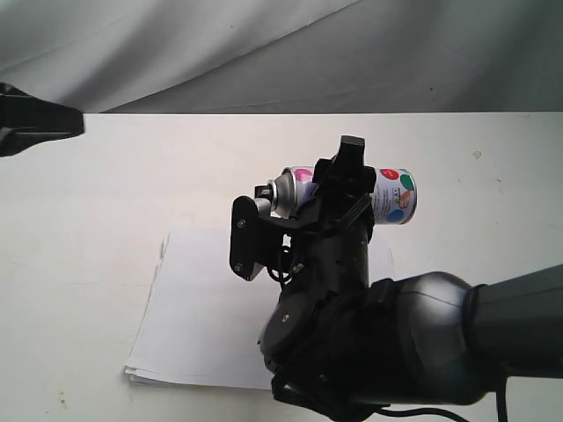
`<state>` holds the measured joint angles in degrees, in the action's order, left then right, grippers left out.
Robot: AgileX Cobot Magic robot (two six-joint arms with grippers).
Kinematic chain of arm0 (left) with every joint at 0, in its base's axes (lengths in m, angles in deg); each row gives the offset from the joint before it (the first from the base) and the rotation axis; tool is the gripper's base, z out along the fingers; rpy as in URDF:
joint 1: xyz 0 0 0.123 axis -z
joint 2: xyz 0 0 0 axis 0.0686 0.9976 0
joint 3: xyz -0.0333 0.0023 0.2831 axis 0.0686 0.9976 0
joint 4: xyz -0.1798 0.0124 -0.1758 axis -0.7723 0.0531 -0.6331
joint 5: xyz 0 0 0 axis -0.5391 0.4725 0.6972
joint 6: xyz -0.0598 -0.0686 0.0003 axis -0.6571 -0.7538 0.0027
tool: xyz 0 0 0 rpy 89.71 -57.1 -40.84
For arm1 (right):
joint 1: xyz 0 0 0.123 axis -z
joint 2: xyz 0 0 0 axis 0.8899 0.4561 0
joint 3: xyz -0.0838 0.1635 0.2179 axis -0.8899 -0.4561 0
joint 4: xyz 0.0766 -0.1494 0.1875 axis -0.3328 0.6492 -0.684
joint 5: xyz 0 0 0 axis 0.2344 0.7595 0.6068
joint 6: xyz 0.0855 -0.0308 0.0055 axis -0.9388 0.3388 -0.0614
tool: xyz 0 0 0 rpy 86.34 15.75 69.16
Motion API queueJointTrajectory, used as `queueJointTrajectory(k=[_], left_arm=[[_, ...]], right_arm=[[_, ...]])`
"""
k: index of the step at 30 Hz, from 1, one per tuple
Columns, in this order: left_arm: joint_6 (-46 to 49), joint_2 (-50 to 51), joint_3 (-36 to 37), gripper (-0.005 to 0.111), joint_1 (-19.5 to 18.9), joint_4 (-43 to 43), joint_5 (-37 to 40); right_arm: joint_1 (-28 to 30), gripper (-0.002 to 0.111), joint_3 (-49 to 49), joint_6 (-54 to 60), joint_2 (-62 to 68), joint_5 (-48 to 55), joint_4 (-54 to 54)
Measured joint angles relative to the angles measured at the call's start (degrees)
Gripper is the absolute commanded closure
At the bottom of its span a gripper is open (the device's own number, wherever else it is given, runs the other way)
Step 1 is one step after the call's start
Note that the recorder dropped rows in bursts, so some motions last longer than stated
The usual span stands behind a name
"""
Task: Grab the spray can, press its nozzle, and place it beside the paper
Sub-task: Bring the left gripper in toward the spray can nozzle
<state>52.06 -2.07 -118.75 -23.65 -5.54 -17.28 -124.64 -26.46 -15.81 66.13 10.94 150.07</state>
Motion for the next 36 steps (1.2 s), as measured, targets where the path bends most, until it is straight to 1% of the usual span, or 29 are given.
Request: queueJointTrajectory(k=[2, 5, 10, 13, 16, 20, 23, 36], left_arm=[[8.38, 4.35, -1.15, 0.107, 0.0, -4.92, 5.23], [16.2, 9.38, -1.36, 0.107, 0.0, -8.72, 10.37], [25.15, 16.49, -1.36, 0.107, 0.0, -13.11, 18.97], [28.46, 19.49, -1.36, 0.107, 0.44, -15.18, 22.96], [30.43, 21.43, -1.41, 0.107, 1.97, -15.7, 23.65], [33.72, 23.61, -1.41, 0.107, 5.22, -15.95, 23.88], [35.71, 24.98, -1.41, 0.107, 6.99, -16.83, 22.91], [42.32, 28.26, -1.41, 0.107, 7.39, -20.2, 22.85]], right_arm=[[0.0, 0.108, 0.0, 0.0, 0.0, 0.0, 0.0], [0.0, 0.108, 0.0, 0.11, 0.0, 0.0, 0.0], [0.0, 0.108, 0.0, 0.11, 0.0, -0.65, 0.0], [0.0, 0.108, 0.0, 0.0, 0.0, -1.86, -0.11], [0.0, 0.108, 0.0, -0.67, 0.0, -2.7, -0.67], [0.0, 0.108, 0.0, -2.01, 0.0, -2.95, -0.91], [0.0, 0.108, 0.0, -2.42, 0.0, -2.95, -0.91], [0.0, 0.108, 0.0, -2.42, 0.0, -3.07, -0.91]])
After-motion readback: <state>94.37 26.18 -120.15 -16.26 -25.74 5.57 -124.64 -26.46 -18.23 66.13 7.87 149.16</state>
